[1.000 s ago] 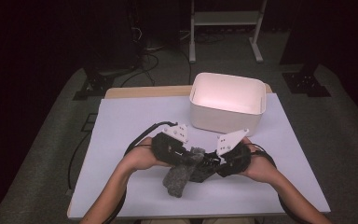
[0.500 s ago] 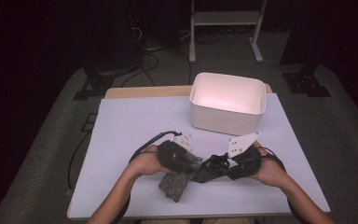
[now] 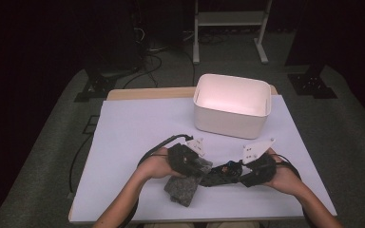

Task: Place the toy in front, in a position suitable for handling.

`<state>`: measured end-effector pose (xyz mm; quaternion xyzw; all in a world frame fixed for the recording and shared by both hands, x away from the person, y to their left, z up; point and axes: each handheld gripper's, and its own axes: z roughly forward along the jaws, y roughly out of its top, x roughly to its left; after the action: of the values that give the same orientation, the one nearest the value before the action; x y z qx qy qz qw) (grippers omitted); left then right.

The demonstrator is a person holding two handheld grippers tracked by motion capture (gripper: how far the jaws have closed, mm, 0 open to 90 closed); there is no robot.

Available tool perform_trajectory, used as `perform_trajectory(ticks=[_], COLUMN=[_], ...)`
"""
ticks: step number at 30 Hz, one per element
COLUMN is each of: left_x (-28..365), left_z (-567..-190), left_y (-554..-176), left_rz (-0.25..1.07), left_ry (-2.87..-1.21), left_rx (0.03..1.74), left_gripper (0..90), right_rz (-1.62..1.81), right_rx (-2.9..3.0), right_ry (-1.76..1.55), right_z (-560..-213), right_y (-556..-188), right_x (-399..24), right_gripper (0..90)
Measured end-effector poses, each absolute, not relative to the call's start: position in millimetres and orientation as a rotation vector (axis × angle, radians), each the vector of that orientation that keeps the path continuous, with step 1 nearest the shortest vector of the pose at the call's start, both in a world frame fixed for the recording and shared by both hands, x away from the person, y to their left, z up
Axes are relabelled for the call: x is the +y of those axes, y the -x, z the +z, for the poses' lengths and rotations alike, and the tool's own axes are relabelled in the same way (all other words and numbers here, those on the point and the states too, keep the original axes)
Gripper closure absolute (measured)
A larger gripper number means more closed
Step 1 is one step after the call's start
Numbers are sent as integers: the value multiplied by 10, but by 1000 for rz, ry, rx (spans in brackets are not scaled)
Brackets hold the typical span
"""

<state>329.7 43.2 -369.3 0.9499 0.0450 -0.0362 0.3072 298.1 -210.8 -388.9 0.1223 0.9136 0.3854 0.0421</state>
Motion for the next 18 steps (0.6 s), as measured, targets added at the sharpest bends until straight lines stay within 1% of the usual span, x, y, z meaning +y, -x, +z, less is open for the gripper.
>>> perform_trajectory(ticks=[7,14,18], left_x=[327,101,101], left_z=[-3710,-3710,-3710], left_y=[-3287,-3254,-3262], left_rz=[-87,-126,-126], left_ry=[-2526,-2536,-2539], left_rx=[110,44,50], left_gripper=[784,786,785], right_rz=[1189,1172,1181], right_rx=[2813,2838,2838], right_ry=[-450,-507,-509], right_z=[-4079,-4295,-4311], right_y=[-2944,-2906,-2904], right_x=[-2288,-2393,-2396], right_gripper=[553,532,526])
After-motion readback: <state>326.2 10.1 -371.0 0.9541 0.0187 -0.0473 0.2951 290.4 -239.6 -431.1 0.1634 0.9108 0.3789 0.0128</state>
